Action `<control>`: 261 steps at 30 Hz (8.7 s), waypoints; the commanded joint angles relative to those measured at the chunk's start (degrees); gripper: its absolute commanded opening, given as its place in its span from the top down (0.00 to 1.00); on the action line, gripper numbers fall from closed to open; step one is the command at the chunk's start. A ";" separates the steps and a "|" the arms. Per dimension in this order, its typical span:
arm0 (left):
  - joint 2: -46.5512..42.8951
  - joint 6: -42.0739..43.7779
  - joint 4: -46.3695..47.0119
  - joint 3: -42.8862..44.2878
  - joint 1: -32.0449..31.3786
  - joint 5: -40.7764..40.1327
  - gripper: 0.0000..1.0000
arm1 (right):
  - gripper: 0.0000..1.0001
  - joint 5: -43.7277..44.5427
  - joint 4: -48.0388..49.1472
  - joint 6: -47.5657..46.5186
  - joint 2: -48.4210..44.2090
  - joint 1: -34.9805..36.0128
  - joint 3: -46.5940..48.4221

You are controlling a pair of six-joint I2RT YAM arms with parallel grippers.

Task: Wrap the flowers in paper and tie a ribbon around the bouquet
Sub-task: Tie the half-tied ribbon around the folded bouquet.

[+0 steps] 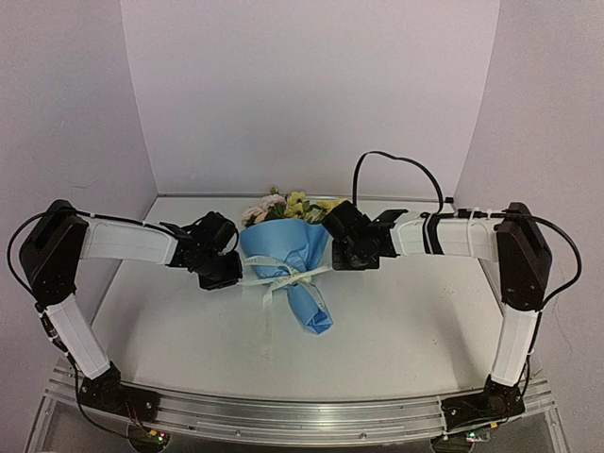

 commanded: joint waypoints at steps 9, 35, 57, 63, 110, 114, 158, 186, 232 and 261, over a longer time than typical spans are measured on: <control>-4.30 8.99 -2.48 -0.20 4.36 0.12 1.00 | 1.00 -0.54 -0.06 1.36 1.91 -2.64 0.38; -5.73 13.20 -0.39 -1.92 8.35 3.80 1.00 | 0.89 -9.04 6.07 1.66 -3.05 -4.16 -6.49; -4.53 12.58 3.45 -1.82 7.28 11.14 1.00 | 0.47 -34.34 19.39 10.56 -3.78 2.11 -14.38; -4.80 12.31 3.52 -2.02 7.28 11.36 1.00 | 0.46 -36.70 22.77 14.19 -1.87 2.13 -15.53; -2.48 -0.45 12.97 -6.56 2.45 9.20 0.51 | 1.00 -27.67 16.39 15.06 -11.28 4.04 -24.61; -1.11 -0.73 13.21 -5.61 1.69 8.66 0.51 | 1.00 -26.43 14.86 14.57 -12.07 4.53 -25.73; 1.65 -5.48 16.74 -4.09 -0.72 -4.30 1.00 | 0.51 -19.57 9.88 13.19 -16.45 4.37 -24.99; 0.23 -4.15 16.30 -5.14 -0.72 -2.71 1.00 | 0.50 -16.69 10.48 17.87 -2.14 -4.38 -15.77; -8.28 -2.03 13.90 -12.85 4.30 -3.13 1.00 | 1.00 -2.79 3.67 10.84 -3.37 -4.40 -11.07; -15.03 -7.95 13.95 -21.86 11.83 -0.93 1.00 | 1.00 -1.73 0.82 10.72 -2.83 -6.24 -12.27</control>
